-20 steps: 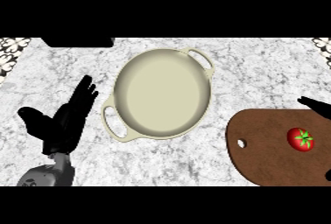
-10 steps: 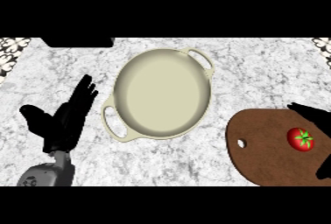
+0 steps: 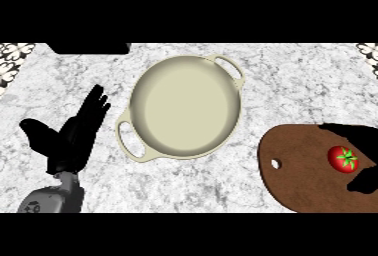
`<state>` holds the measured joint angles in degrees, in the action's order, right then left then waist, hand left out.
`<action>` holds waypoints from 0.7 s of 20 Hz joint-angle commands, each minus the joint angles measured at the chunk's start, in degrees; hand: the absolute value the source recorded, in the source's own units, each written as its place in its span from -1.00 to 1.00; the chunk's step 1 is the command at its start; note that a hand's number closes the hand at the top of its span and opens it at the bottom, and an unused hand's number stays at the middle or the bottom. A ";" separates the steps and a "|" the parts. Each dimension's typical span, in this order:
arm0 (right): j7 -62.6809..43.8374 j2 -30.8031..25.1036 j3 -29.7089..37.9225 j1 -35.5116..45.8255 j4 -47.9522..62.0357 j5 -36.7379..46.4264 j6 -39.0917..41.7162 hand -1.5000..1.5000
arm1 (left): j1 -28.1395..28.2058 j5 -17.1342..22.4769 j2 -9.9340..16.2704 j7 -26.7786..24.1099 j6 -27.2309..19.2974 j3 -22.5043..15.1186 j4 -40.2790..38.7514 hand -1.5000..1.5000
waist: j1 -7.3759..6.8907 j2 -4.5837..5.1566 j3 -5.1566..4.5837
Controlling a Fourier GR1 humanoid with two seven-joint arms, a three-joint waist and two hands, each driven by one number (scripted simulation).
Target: Pick the tomato from the cutting board and place it in the pot
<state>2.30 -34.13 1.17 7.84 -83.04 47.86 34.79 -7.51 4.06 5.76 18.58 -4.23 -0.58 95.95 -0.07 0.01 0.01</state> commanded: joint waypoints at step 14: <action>-2.79 11.46 -2.55 2.43 -8.94 2.97 -0.44 1.00 | 0.21 0.44 -0.57 0.60 1.26 1.40 0.58 0.00 | 0.06 -0.09 -0.04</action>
<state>6.87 -28.27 1.11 8.33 -86.39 50.15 31.97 -7.17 3.44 5.03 19.37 -3.67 -0.15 97.10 -0.01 -0.03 -0.01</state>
